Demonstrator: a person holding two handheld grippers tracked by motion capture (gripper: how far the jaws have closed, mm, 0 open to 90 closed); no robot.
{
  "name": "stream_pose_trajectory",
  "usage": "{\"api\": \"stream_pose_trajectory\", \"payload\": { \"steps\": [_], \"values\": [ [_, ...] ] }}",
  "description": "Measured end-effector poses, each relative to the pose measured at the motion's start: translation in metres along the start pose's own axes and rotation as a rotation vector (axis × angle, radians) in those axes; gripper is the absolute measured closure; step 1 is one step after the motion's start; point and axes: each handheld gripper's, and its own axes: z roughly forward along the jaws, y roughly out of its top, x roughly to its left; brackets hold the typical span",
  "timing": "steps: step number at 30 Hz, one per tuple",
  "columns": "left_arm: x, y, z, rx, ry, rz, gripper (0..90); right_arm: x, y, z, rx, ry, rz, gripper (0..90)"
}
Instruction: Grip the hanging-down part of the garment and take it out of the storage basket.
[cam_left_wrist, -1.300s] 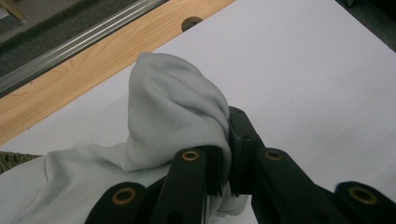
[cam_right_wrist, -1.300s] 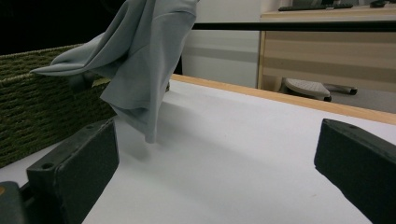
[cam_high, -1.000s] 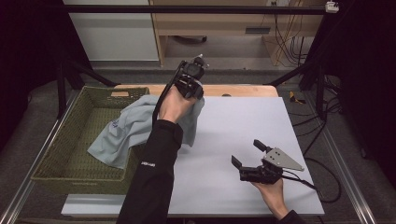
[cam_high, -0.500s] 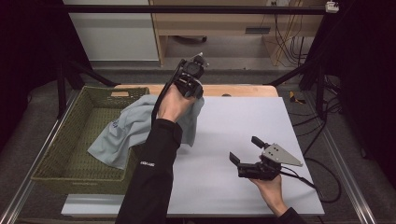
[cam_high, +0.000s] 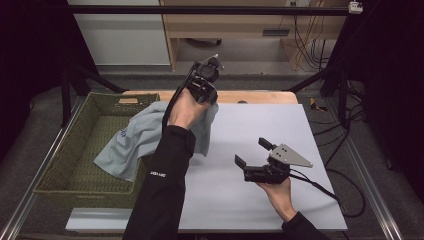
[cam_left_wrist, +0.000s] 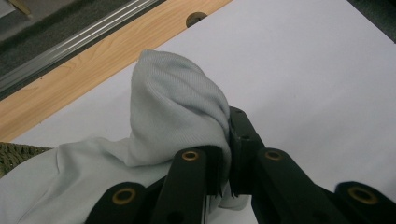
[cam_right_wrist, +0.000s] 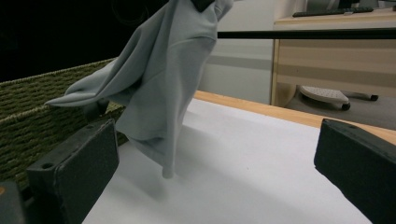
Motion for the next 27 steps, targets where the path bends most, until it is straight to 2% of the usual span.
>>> {"api": "stream_pose_trajectory", "payload": {
  "steps": [1,2,3,6,13,20,23,24,27],
  "values": [
    [0.000,0.000,0.000,-0.001,0.003,0.001,84.3,0.000,0.000,0.000,0.000,0.000,0.000,0.4],
    [0.000,0.000,-0.001,-0.002,0.003,0.002,84.4,0.000,0.001,0.003,0.008,0.002,-0.035,0.4],
    [0.001,0.000,-0.002,-0.003,0.003,0.001,84.3,0.005,0.005,0.009,0.004,0.012,-0.009,0.4],
    [0.001,0.000,-0.003,-0.002,-0.001,0.001,84.4,0.007,0.008,0.014,0.007,0.010,-0.008,0.4],
    [0.004,-0.002,-0.006,-0.008,-0.001,-0.001,84.3,0.010,0.015,0.033,0.011,0.005,-0.032,0.4],
    [0.005,-0.003,-0.007,-0.010,-0.005,-0.004,84.3,0.014,0.017,0.054,0.026,0.001,-0.030,0.5],
    [0.005,-0.003,-0.007,-0.009,-0.005,-0.003,84.3,0.016,0.017,0.059,0.032,0.008,-0.034,0.4],
    [0.005,-0.003,-0.007,-0.008,-0.002,-0.001,84.3,0.019,0.017,0.066,0.035,0.012,-0.046,0.5],
    [0.006,-0.003,-0.008,-0.008,0.000,-0.002,84.3,0.022,0.018,0.074,0.038,0.021,-0.033,0.5]
  ]
}}
